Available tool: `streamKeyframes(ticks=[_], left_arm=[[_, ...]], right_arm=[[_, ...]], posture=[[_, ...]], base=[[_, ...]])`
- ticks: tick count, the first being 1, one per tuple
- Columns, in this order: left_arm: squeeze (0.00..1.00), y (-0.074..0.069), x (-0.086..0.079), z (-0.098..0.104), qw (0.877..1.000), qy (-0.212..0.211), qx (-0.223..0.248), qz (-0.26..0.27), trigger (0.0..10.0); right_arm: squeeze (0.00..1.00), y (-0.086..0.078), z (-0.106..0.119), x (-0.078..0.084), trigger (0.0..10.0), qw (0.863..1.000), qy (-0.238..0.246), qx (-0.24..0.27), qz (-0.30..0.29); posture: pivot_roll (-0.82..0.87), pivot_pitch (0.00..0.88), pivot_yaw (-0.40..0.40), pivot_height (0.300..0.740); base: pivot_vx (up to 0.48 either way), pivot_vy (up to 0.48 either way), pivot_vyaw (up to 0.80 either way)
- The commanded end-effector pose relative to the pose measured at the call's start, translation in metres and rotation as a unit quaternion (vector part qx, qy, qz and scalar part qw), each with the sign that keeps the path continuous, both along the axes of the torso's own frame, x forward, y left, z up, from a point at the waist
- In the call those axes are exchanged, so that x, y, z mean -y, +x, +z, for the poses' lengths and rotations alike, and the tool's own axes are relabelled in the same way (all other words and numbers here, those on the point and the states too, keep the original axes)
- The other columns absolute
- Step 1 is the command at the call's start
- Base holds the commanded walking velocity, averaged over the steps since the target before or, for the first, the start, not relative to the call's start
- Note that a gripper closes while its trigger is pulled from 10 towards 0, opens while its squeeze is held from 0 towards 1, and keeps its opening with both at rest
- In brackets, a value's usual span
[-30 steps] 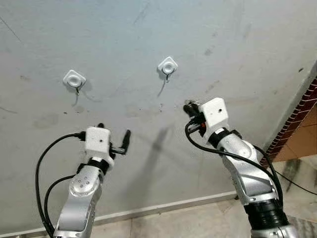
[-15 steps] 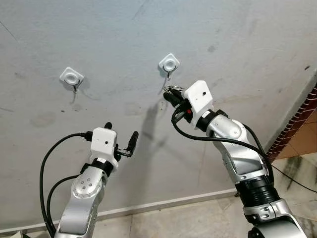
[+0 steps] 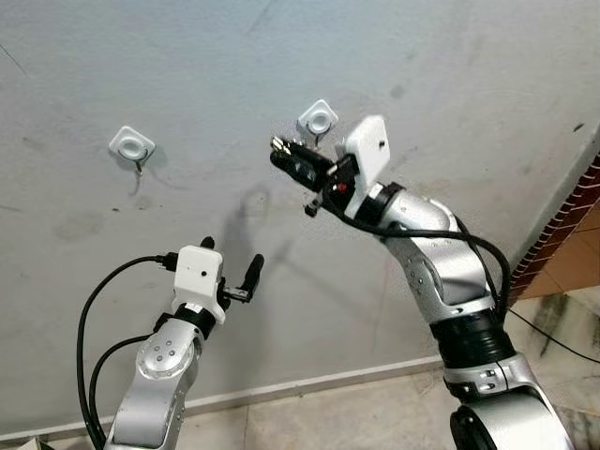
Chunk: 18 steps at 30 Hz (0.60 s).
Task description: Hang keys on a hook
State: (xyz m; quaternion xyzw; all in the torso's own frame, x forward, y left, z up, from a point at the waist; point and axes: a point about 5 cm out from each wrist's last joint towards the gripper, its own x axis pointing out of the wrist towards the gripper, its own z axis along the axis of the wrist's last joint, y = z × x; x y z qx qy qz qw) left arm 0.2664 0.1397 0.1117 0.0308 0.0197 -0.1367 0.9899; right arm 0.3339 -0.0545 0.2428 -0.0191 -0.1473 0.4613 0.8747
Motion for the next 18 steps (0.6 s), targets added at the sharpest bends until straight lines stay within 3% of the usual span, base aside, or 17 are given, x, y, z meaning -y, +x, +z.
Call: streamKeyframes(ticks=[1,10,18], left_arm=[[0.0,0.001,0.001,0.006,1.0,0.007,0.01,-0.004,10.0],[0.0,0.0,0.015,0.021,0.998,-0.007,0.049,-0.045,10.0],[0.0,0.001,0.018,0.02,0.997,-0.015,0.051,-0.049,10.0]], right_arm=[[0.0,0.003,0.013,0.0,10.0,1.0,0.027,0.011,-0.004],[0.0,0.009,0.019,0.003,10.0,0.999,0.042,0.011,-0.023],[0.0,0.009,0.015,0.003,10.0,0.999,0.04,0.005,-0.024]], posture=[[0.04,0.033,0.06,0.74],[0.03,0.034,0.058,0.74],[0.03,0.033,0.056,0.74]], base=[[0.0,0.0,0.0],[0.0,0.0,0.0],[0.0,0.0,0.0]])
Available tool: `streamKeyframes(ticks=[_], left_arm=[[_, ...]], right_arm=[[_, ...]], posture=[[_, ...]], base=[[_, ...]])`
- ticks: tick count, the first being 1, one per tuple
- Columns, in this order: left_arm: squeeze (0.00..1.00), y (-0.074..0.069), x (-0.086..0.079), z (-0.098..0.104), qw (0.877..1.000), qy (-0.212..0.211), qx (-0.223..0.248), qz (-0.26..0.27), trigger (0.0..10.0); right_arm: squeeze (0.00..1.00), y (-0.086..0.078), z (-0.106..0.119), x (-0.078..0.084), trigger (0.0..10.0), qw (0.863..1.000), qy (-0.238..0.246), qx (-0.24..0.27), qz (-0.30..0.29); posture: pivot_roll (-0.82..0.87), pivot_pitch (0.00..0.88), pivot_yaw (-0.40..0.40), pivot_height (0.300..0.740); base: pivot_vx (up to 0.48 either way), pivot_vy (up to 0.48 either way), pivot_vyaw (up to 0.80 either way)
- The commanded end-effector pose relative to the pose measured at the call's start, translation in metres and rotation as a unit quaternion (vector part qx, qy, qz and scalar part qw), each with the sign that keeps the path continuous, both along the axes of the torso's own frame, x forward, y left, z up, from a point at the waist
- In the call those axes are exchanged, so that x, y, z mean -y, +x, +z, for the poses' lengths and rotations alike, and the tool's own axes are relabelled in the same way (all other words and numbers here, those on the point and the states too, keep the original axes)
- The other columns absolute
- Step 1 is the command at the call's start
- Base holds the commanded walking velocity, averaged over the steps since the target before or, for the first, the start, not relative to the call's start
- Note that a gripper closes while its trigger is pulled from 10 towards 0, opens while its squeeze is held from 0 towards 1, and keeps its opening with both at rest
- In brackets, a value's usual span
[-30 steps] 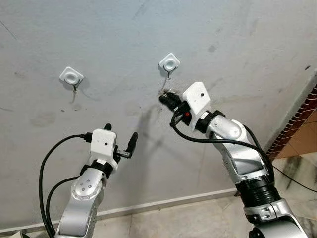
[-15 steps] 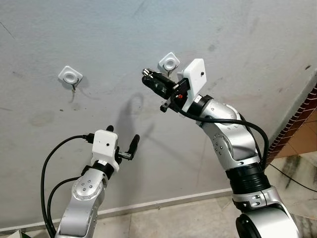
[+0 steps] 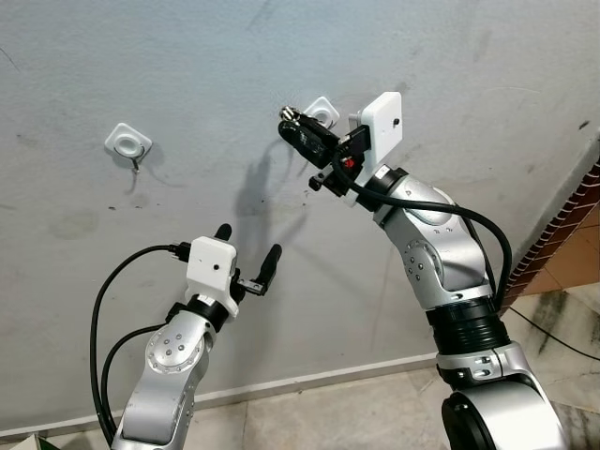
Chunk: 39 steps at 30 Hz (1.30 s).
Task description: Hang keys on a hook
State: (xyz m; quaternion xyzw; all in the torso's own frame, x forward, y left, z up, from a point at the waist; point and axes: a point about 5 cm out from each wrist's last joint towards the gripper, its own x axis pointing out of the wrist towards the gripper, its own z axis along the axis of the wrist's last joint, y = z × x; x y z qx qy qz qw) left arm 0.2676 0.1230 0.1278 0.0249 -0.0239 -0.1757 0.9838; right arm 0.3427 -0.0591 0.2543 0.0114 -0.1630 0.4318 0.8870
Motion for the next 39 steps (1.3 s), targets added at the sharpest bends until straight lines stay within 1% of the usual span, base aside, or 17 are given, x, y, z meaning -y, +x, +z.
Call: streamKeyframes(ticks=[1,9,17,23,26,29,39], left_arm=[[0.0,0.0,0.001,0.004,1.0,-0.003,0.01,-0.008,10.0],[0.0,0.002,0.0,0.003,1.0,-0.009,0.004,-0.002,10.0],[0.0,0.002,-0.001,0.003,1.0,-0.009,0.004,0.0,10.0],[0.0,0.002,-0.001,0.002,1.0,-0.007,0.003,-0.003,10.0],[0.0,0.002,-0.001,0.002,1.0,-0.006,0.003,-0.003,10.0],[0.0,0.003,-0.001,0.002,1.0,-0.005,0.003,-0.002,10.0],[0.0,0.004,-0.002,0.003,1.0,-0.003,0.004,-0.002,10.0]], right_arm=[[0.0,0.001,0.002,-0.001,10.0,1.0,0.005,0.001,-0.001],[0.0,0.006,-0.006,0.002,10.0,0.999,0.019,-0.026,-0.015],[0.0,0.008,-0.017,0.007,10.0,0.998,0.019,-0.045,-0.032],[0.0,0.006,-0.026,0.009,10.0,0.997,0.019,-0.063,-0.038],[0.0,0.004,-0.03,0.01,10.0,0.996,0.027,-0.074,-0.036],[0.0,0.001,-0.035,0.011,10.0,0.996,0.022,-0.079,-0.036],[0.0,-0.002,-0.039,0.013,10.0,0.995,0.02,-0.088,-0.035]], posture=[[0.03,0.033,0.057,0.74],[0.03,0.033,0.055,0.74],[0.03,0.031,0.058,0.74],[0.03,0.026,0.061,0.74],[0.03,0.025,0.061,0.74],[0.03,0.022,0.06,0.74],[0.03,0.021,0.064,0.74]], base=[[0.0,0.0,0.0],[0.0,0.0,0.0],[0.0,0.0,0.0],[0.0,0.0,0.0],[0.0,0.0,0.0],[0.0,0.0,0.0],[0.0,0.0,0.0]])
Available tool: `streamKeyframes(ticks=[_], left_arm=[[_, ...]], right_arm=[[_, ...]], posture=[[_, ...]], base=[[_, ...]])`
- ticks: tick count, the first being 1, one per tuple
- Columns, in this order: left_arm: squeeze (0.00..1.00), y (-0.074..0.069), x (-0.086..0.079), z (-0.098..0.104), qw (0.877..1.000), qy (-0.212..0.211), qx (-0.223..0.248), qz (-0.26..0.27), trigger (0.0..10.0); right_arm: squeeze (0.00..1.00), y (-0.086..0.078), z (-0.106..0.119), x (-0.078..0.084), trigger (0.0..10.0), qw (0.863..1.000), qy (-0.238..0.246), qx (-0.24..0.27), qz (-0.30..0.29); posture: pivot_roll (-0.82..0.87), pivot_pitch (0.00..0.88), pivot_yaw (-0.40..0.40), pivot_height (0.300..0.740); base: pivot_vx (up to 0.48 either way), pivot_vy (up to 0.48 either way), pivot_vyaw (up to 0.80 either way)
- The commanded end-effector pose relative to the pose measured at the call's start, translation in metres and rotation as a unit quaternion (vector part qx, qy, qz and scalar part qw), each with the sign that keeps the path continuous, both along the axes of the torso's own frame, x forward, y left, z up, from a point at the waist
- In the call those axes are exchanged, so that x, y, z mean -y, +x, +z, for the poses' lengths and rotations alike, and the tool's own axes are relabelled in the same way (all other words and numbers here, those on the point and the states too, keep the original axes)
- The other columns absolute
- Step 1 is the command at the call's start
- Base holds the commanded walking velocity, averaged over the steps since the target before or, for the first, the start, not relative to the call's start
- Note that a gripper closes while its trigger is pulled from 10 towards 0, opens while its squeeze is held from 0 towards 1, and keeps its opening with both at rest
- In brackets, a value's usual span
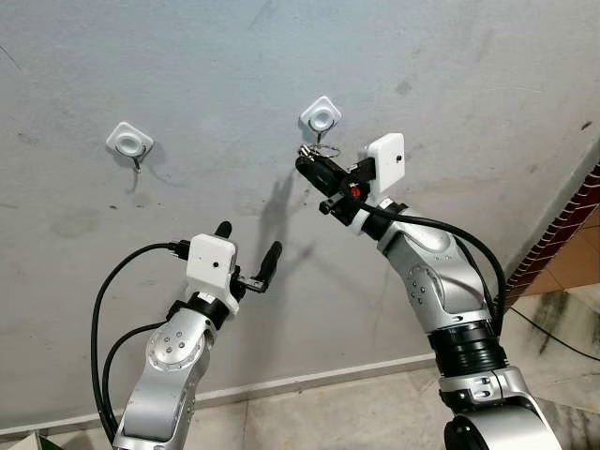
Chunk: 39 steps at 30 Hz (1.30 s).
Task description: Hang keys on a hook
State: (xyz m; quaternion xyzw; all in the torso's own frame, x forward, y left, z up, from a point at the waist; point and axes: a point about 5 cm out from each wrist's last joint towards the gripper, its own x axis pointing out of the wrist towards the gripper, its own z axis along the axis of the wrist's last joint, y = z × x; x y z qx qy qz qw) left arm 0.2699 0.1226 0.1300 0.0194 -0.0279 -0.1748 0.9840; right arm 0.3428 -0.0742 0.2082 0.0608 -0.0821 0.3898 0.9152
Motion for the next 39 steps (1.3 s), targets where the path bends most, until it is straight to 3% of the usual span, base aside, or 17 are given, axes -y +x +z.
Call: streamKeyframes(ticks=[1,18,39], left_arm=[[0.0,0.002,-0.002,0.001,1.0,0.003,0.001,-0.003,10.0],[0.0,0.003,-0.003,0.0,1.0,0.006,0.001,0.0,10.0],[0.0,0.003,-0.003,0.0,1.0,0.008,0.0,0.002,10.0]], right_arm=[[0.0,-0.002,0.007,-0.002,10.0,1.0,0.006,0.009,0.005],[0.0,-0.008,0.003,-0.005,10.0,1.0,-0.007,0.003,0.022],[0.0,-0.008,-0.019,-0.008,10.0,0.998,-0.046,-0.038,0.006]], posture=[[0.03,0.021,0.064,0.74],[0.03,0.023,0.065,0.74],[0.03,0.029,0.065,0.74]], base=[[0.0,0.0,0.0],[0.0,0.0,0.0],[0.0,0.0,0.0]])
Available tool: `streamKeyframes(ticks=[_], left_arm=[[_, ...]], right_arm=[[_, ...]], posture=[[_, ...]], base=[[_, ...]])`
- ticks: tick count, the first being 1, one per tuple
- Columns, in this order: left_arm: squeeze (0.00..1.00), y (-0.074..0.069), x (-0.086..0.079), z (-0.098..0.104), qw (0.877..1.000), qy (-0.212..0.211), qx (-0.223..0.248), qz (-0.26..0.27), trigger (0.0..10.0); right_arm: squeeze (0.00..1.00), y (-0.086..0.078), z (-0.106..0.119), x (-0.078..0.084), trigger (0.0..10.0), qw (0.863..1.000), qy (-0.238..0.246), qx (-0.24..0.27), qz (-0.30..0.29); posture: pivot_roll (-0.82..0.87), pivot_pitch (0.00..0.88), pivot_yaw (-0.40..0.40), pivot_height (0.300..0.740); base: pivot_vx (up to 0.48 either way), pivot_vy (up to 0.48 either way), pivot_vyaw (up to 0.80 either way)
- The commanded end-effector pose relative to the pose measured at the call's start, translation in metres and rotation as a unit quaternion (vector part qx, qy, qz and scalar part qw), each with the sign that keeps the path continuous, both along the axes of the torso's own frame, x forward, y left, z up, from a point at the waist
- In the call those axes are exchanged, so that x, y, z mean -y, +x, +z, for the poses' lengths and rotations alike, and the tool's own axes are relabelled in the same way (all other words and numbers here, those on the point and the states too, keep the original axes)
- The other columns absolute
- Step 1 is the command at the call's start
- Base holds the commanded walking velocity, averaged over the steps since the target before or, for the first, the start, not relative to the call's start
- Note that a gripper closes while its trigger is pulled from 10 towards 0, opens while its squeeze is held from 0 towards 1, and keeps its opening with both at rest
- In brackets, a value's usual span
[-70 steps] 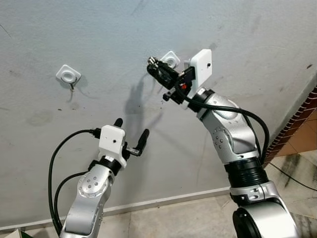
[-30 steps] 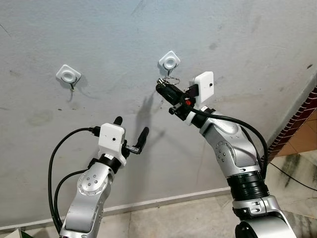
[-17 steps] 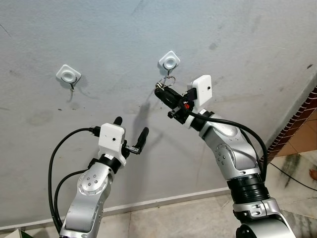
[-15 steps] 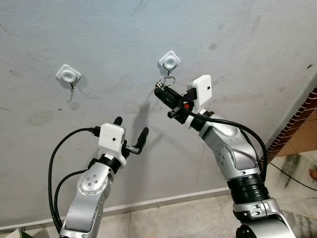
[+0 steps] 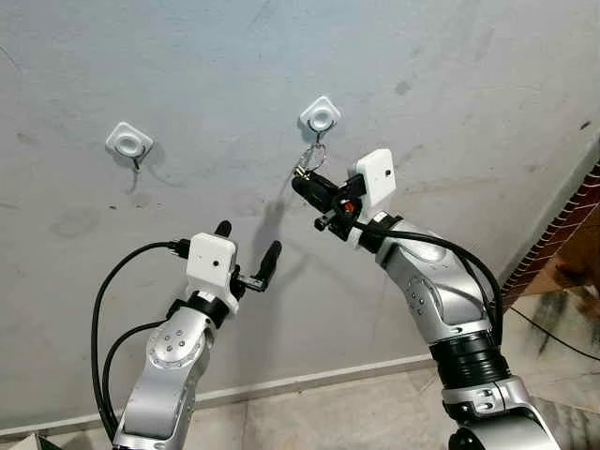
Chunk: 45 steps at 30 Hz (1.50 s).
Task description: Hang keys on a hook
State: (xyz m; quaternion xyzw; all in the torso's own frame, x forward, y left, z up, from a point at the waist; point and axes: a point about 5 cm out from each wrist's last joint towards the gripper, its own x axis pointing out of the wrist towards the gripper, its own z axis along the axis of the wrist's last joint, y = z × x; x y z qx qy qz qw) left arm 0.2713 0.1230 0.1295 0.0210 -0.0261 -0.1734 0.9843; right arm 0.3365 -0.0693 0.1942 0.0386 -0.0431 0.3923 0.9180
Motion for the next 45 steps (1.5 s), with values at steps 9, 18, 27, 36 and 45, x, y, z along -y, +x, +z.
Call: streamKeyframes(ticks=[9,18,27,36,45], left_arm=[[0.0,0.002,-0.002,0.001,1.0,0.008,0.001,-0.001,10.0],[0.0,0.002,-0.002,0.001,1.0,0.009,0.001,-0.001,10.0],[0.0,0.002,-0.002,0.0,1.0,0.009,0.001,-0.003,10.0],[0.0,0.001,-0.001,0.0,1.0,0.01,0.001,-0.004,10.0],[0.0,0.001,-0.002,0.001,1.0,0.011,0.003,-0.003,10.0]], right_arm=[[0.0,0.0,-0.015,-0.002,10.0,0.999,-0.016,-0.03,-0.023],[0.0,0.004,-0.018,0.002,10.0,0.998,-0.018,-0.036,-0.046],[1.0,0.006,-0.018,0.005,10.0,0.997,-0.019,-0.034,-0.06],[1.0,0.008,-0.017,0.006,10.0,0.997,-0.021,-0.028,-0.069],[1.0,0.007,-0.015,0.016,10.0,0.994,-0.035,-0.002,-0.106]], posture=[[0.03,0.028,0.068,0.74],[0.03,0.029,0.067,0.74],[0.03,0.026,0.069,0.74],[0.03,0.023,0.069,0.74],[0.03,0.024,0.07,0.74]], base=[[0.0,0.0,0.0],[0.0,0.0,0.0],[0.0,0.0,0.0],[0.0,0.0,0.0],[0.0,0.0,0.0]])
